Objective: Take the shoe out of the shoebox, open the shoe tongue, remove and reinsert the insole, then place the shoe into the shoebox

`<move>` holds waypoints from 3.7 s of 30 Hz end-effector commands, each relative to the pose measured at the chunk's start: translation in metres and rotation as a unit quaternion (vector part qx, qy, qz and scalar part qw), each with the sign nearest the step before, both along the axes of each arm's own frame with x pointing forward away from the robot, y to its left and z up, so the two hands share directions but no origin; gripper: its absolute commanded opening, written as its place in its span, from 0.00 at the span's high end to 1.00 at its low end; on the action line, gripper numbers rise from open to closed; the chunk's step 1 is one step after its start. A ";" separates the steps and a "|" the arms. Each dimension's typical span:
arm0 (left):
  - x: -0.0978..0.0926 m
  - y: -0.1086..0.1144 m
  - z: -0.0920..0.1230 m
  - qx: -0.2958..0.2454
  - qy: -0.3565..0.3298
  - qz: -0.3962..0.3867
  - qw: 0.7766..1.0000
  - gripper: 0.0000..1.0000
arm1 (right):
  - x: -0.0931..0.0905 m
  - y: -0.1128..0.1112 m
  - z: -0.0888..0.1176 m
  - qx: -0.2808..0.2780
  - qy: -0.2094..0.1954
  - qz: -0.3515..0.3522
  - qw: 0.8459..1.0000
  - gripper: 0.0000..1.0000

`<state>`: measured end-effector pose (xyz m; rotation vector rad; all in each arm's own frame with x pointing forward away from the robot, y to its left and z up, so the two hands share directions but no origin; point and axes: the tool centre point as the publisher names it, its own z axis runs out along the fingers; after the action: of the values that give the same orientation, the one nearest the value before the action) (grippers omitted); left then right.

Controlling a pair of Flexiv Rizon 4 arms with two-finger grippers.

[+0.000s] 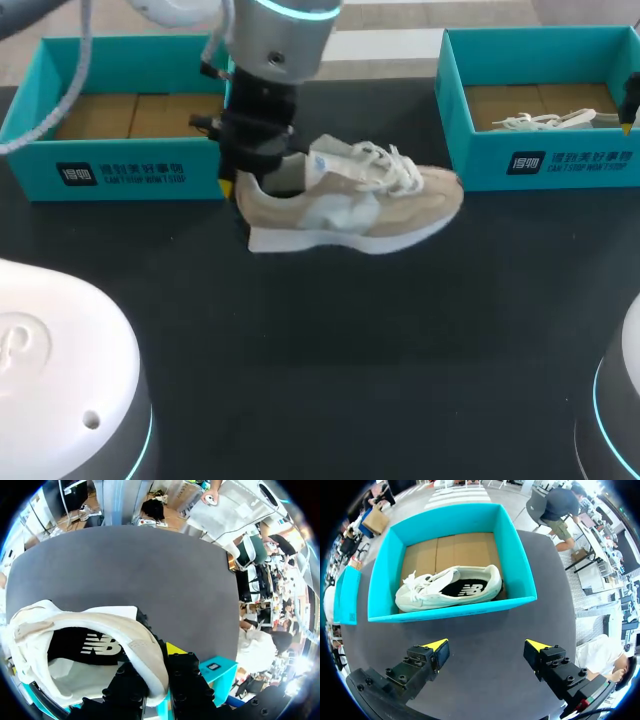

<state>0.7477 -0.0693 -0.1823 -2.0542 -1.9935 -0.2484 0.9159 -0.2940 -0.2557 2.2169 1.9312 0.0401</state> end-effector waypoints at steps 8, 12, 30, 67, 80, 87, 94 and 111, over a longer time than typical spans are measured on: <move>-0.031 -0.032 -0.049 0.012 0.001 -0.009 1.000 1.00 | 0.000 0.000 0.000 0.000 -0.001 0.000 1.000 0.00; -0.038 -0.034 -0.066 0.004 -0.001 -0.002 1.000 1.00 | 0.000 0.000 0.000 0.000 -0.001 0.000 1.000 0.00; -0.042 -0.033 -0.140 0.040 -0.028 0.008 0.999 1.00 | 0.000 0.000 0.000 0.000 -0.001 0.000 1.000 0.00; -0.058 -0.029 -0.130 -0.068 0.004 0.068 0.995 0.25 | 0.000 0.000 0.000 0.000 -0.001 0.000 1.000 0.00; -0.066 -0.007 -0.078 -0.232 0.065 0.193 0.951 0.00 | 0.000 0.000 0.000 0.000 -0.001 0.000 1.000 0.00; -0.066 -0.007 -0.078 -0.232 0.065 0.193 0.951 0.00 | 0.000 0.000 0.000 0.000 -0.001 0.000 1.000 0.00; -0.066 -0.002 -0.082 -0.219 0.072 0.205 0.951 0.00 | 0.000 0.000 0.000 0.000 -0.001 0.000 1.000 0.00; -0.067 0.027 -0.088 -0.315 0.130 0.561 0.754 0.00 | 0.000 0.000 0.000 0.000 -0.001 0.000 1.000 0.00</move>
<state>0.6836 -0.0514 -0.2683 -1.0817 -2.6494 0.6574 0.9159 -0.2939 -0.2557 2.2166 1.9315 0.0401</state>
